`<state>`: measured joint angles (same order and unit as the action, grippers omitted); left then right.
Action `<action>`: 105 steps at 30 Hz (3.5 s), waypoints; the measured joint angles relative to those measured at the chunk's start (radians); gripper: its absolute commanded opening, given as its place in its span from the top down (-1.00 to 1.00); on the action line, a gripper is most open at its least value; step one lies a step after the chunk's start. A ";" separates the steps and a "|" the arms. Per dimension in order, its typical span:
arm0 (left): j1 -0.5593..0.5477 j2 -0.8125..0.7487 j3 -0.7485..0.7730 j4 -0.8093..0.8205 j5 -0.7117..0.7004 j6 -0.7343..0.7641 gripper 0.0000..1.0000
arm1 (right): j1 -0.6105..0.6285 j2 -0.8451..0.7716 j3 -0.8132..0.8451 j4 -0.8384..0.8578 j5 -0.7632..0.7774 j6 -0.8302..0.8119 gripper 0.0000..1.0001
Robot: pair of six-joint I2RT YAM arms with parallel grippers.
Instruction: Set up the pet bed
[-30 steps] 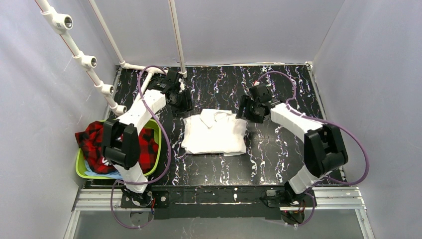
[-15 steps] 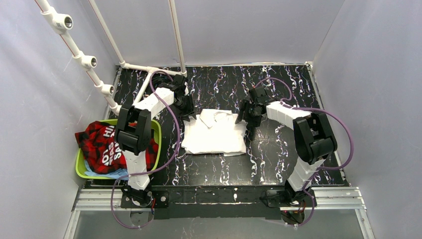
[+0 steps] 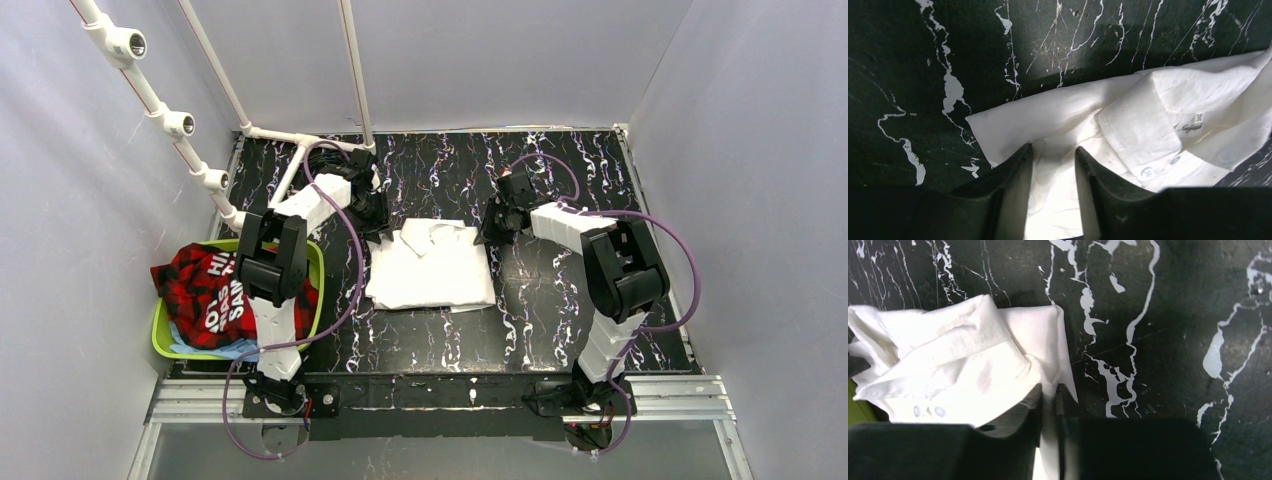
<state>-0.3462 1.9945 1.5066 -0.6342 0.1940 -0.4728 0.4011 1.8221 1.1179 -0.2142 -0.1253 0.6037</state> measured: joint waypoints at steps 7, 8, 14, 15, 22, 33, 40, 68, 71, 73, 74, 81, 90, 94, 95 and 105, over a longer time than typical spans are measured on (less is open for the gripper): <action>0.000 0.022 0.000 0.001 0.036 -0.005 1.00 | 0.000 -0.027 -0.037 0.066 -0.023 -0.017 0.97; 0.000 0.021 0.000 0.003 0.037 -0.003 1.00 | 0.000 -0.042 -0.050 0.074 -0.026 -0.024 0.97; 0.000 -0.029 -0.005 -0.001 0.036 0.003 0.82 | -0.001 -0.187 -0.143 0.143 -0.035 -0.054 0.97; 0.000 -0.054 -0.012 0.000 0.035 0.005 0.70 | -0.001 -0.219 -0.161 0.161 -0.036 -0.060 0.97; 0.000 -0.271 -0.123 0.030 0.007 0.019 -0.05 | -0.001 -0.326 -0.214 0.264 -0.074 -0.086 0.97; 0.003 -0.096 -0.149 0.112 0.063 -0.041 0.29 | -0.001 -0.208 -0.208 0.216 0.017 -0.073 0.33; 0.003 -0.071 -0.099 0.128 0.079 -0.075 0.21 | -0.001 -0.192 -0.203 0.161 0.064 -0.058 0.18; 0.003 0.019 -0.053 0.105 0.082 -0.100 0.46 | -0.001 -0.158 -0.195 0.164 0.040 -0.061 0.67; 0.003 0.019 -0.048 0.106 0.084 -0.098 0.96 | -0.001 -0.158 -0.195 0.166 0.039 -0.061 0.84; 0.003 0.019 -0.047 0.106 0.087 -0.100 1.00 | -0.001 -0.159 -0.195 0.166 0.038 -0.062 0.97; 0.003 0.020 -0.046 0.107 0.090 -0.099 1.00 | -0.001 -0.159 -0.195 0.167 0.037 -0.063 0.97; 0.003 -0.013 -0.047 0.087 0.100 -0.088 1.00 | -0.001 -0.249 -0.214 0.179 0.024 -0.061 0.97; 0.005 -0.336 -0.142 0.067 0.006 -0.070 1.00 | -0.001 -0.371 -0.262 0.306 -0.052 -0.064 0.97; 0.019 -0.334 -0.142 0.063 -0.064 -0.071 1.00 | 0.000 -0.277 -0.237 0.346 -0.073 -0.065 0.97; 0.025 -0.318 -0.142 0.064 -0.080 -0.070 1.00 | 0.000 -0.237 -0.213 0.345 -0.075 -0.065 0.82; 0.079 0.015 -0.050 0.090 -0.193 -0.010 0.02 | 0.004 -0.017 0.013 0.245 0.015 -0.050 -0.54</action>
<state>-0.2668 2.0094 1.4567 -0.5442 0.0013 -0.4828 0.4053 1.8053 1.1305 0.0307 -0.1104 0.5541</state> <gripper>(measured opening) 0.128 0.664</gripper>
